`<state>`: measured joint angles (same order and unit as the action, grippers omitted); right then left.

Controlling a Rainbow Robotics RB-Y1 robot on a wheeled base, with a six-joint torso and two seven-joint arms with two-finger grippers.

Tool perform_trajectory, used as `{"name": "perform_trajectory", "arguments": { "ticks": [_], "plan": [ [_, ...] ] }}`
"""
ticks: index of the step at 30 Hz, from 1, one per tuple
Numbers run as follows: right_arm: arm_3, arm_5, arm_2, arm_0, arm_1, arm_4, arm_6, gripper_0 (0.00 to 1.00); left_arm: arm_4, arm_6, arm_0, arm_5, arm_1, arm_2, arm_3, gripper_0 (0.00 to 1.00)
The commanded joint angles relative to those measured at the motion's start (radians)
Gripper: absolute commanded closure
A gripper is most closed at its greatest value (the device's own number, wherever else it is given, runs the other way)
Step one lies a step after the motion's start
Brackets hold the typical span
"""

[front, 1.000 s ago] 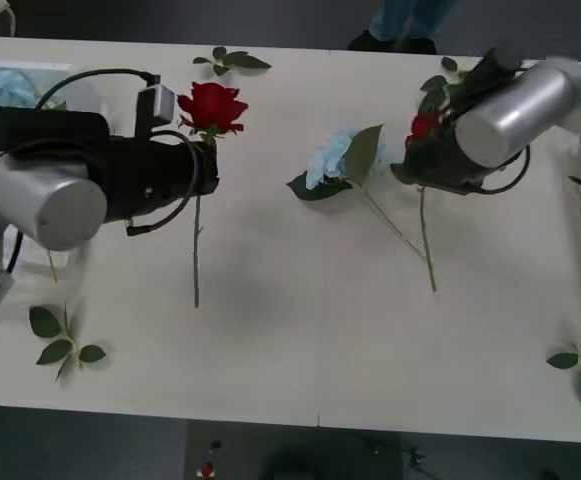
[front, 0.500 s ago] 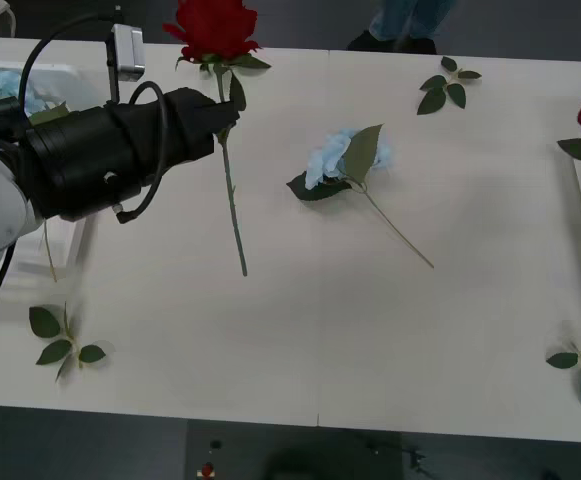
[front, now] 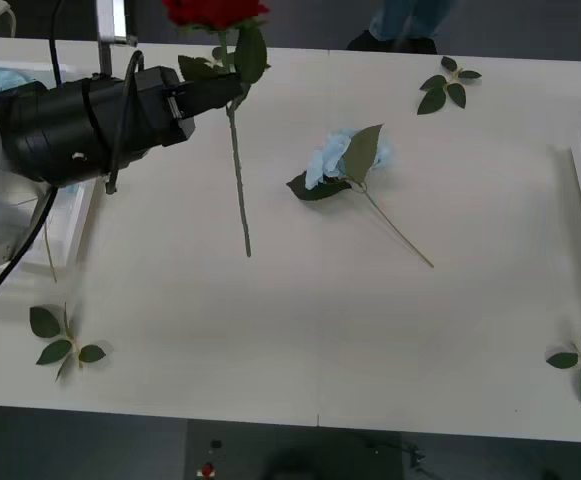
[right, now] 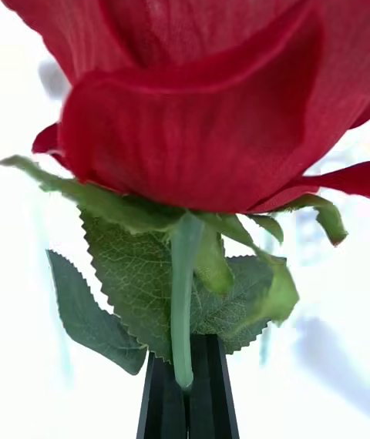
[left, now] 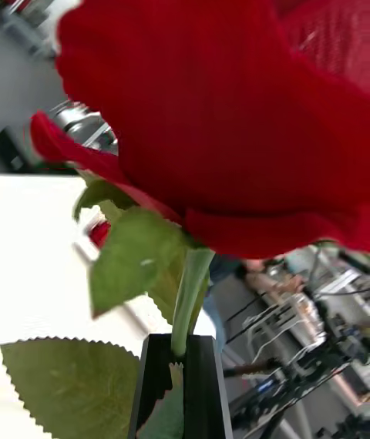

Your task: Put the red flowers into the right box and the blue flowers into the left box

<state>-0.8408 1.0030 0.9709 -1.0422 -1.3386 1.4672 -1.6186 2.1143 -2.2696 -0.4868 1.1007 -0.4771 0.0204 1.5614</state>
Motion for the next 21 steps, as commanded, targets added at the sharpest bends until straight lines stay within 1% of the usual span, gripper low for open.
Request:
{"name": "perform_trajectory", "arguments": {
  "ticks": [1,4,5,6,7,8,9,12,17,19,21],
  "plan": [
    [0.031,-0.035,-0.015,0.013,-0.010,0.008,0.006,1.00,0.070,-0.212,-0.016,0.051,0.054,-0.030,-0.040,1.00],
    [0.032,-0.049,-0.015,0.018,-0.005,0.022,0.005,1.00,0.116,-0.327,-0.016,0.070,0.106,-0.046,-0.070,1.00],
    [0.032,-0.049,-0.015,0.019,-0.004,0.024,0.006,0.95,0.133,-0.349,-0.016,0.070,0.117,-0.046,-0.076,1.00],
    [0.032,-0.049,-0.015,0.018,-0.004,0.027,0.009,0.46,0.161,-0.387,-0.016,0.074,0.140,-0.045,-0.089,1.00],
    [0.032,-0.050,-0.015,0.018,-0.004,0.028,0.008,0.28,0.168,-0.400,-0.016,0.076,0.147,-0.042,-0.093,1.00],
    [0.032,-0.053,-0.015,0.019,-0.004,0.033,0.005,0.08,0.184,-0.427,-0.016,0.077,0.164,-0.037,-0.101,1.00],
    [0.032,-0.056,-0.015,0.018,-0.004,0.036,0.003,0.00,0.194,-0.436,-0.015,0.077,0.175,-0.027,-0.109,1.00],
    [0.032,-0.058,-0.015,0.018,-0.002,0.042,0.003,0.00,0.240,-0.436,-0.015,0.070,0.183,0.021,-0.127,1.00],
    [0.031,-0.061,-0.015,0.018,0.004,0.056,0.003,0.00,0.434,-0.436,-0.015,-0.013,0.164,0.196,-0.132,1.00],
    [0.025,-0.060,-0.015,0.018,0.006,0.085,0.002,0.00,0.536,-0.436,-0.015,-0.053,0.147,0.282,-0.132,1.00],
    [0.011,-0.055,-0.015,0.018,0.007,0.120,-0.003,0.00,0.599,-0.436,-0.015,-0.076,0.140,0.332,-0.132,1.00]
  ]
}}
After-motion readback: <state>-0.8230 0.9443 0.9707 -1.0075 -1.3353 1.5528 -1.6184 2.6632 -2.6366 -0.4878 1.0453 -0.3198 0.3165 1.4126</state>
